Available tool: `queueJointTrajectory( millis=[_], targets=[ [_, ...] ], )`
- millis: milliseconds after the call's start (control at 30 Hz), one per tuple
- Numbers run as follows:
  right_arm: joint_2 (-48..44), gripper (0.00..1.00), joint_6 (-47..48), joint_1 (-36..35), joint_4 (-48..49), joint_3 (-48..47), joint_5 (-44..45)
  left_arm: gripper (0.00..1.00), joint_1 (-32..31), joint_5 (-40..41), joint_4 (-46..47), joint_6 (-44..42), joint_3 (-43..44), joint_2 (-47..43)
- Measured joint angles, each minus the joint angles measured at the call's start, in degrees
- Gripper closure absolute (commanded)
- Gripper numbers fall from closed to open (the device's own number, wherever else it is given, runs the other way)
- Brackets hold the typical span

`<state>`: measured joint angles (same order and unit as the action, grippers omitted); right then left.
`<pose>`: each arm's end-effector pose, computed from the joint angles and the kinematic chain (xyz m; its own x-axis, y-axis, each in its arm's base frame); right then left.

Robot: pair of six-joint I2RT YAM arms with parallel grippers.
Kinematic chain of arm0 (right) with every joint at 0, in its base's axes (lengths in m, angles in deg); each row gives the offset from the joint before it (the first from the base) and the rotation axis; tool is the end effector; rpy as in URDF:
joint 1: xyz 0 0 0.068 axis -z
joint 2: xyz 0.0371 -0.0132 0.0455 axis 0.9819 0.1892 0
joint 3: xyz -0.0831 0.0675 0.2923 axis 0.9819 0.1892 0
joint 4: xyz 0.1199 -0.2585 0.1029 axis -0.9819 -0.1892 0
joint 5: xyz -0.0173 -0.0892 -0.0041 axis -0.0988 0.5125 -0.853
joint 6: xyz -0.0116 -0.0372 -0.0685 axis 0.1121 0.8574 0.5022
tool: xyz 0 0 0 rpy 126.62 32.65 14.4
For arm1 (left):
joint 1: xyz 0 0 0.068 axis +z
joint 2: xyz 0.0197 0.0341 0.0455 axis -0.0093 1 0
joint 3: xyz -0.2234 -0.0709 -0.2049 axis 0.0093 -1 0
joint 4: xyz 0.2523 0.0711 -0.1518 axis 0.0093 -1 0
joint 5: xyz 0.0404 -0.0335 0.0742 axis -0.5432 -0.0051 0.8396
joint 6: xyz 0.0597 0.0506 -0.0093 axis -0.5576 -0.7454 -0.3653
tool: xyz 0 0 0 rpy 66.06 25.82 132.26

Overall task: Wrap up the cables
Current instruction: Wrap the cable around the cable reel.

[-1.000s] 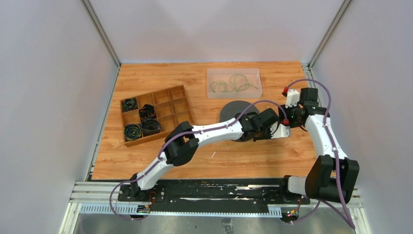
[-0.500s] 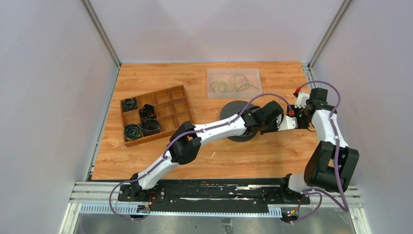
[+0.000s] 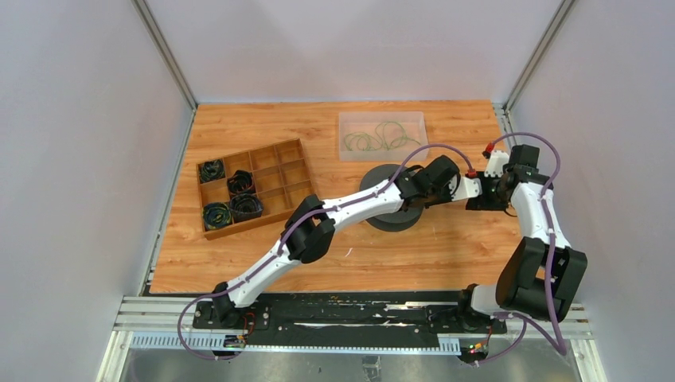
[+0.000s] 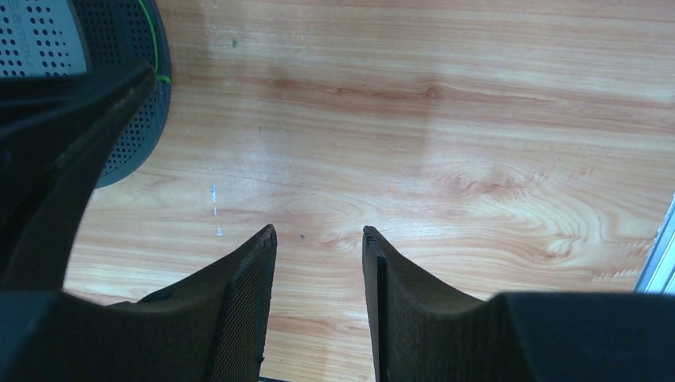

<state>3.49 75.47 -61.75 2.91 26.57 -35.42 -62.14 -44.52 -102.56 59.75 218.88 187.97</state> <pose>0.3108 -0.0732 0.2432 -0.8173 0.0063 -0.5762 -0.0954 0.9847 0.1459 0.3246 -0.5926 0.1965 0.1389 0.7270 -0.6724 0.8969 0.1955 0.3966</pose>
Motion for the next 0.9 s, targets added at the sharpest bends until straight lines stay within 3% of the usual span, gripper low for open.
queueJointTrajectory(
  millis=[400, 900],
  targets=[
    [-0.48, 0.56, -0.37, 0.33, 1.60, 2.12, -1.16, 1.00, 1.49, 4.07, 1.25, 2.71, 2.47, 1.25],
    [-1.07, 0.55, -3.06, -1.42, 5.25, 3.21, -10.40, 1.00, 6.01, 0.00, 2.38, 9.46, 4.17, 1.55]
  ],
)
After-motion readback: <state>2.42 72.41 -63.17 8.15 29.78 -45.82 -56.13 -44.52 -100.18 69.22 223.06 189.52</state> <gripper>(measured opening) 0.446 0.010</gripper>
